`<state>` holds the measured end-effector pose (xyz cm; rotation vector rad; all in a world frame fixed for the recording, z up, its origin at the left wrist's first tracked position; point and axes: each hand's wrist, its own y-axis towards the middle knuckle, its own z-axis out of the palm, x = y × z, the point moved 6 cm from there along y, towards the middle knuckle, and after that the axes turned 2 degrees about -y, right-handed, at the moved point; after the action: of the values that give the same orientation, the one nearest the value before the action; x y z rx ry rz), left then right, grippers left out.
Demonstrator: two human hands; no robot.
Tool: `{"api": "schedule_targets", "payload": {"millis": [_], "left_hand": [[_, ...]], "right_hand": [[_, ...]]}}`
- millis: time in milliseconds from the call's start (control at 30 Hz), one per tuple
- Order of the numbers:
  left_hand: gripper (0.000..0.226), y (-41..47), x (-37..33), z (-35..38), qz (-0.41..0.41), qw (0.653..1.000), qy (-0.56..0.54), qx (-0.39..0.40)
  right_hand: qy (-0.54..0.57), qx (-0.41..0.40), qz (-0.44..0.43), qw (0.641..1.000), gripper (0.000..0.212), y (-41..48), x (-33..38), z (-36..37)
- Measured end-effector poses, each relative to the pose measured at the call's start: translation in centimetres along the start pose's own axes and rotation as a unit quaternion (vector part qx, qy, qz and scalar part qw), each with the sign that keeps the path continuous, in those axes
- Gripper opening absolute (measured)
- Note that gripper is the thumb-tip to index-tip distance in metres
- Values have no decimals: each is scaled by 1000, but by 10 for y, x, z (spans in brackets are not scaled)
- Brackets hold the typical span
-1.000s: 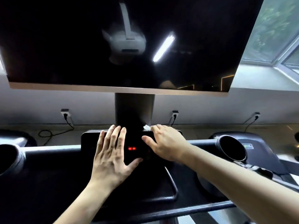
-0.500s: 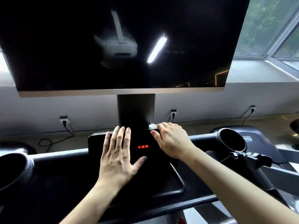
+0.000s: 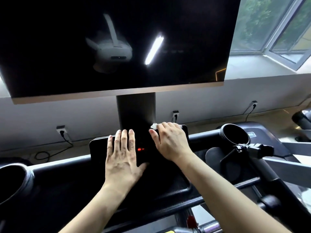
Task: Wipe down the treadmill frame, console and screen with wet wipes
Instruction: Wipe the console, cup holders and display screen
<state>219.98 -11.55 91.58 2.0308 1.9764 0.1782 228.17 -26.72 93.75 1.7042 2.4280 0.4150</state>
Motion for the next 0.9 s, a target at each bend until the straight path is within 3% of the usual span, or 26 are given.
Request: {"api": "schedule_targets", "payload": {"millis": [133,233,333,400,567,733,900], "left_hand": [[126,0,0,-1,2,1000,1,0],[127,0,-1,-2,1,1000,3,1],[127,0,-1,-2,2,1000,11,2],[128,0,-2,-1,3,1000,20,6],[129,1,-3,-1,10,999,32,4],[129,0,-3,-2,11,999,35,6],[128,0,-3,-2,10,999,41,8]], "right_hand": [[-10,17,63,998,61,1,-42,3],[122,0,163,979,45,-4,-63,9],[329,-50,256,908,40,-22,-68,20],[407,-59,294,863,39,-45,-68,24],[430,-20,310,848,26,-97,-66,19],[467,-18,290,835,41,-32,-73,7],[500,-21,284,818,33,-35,-74,14]]}}
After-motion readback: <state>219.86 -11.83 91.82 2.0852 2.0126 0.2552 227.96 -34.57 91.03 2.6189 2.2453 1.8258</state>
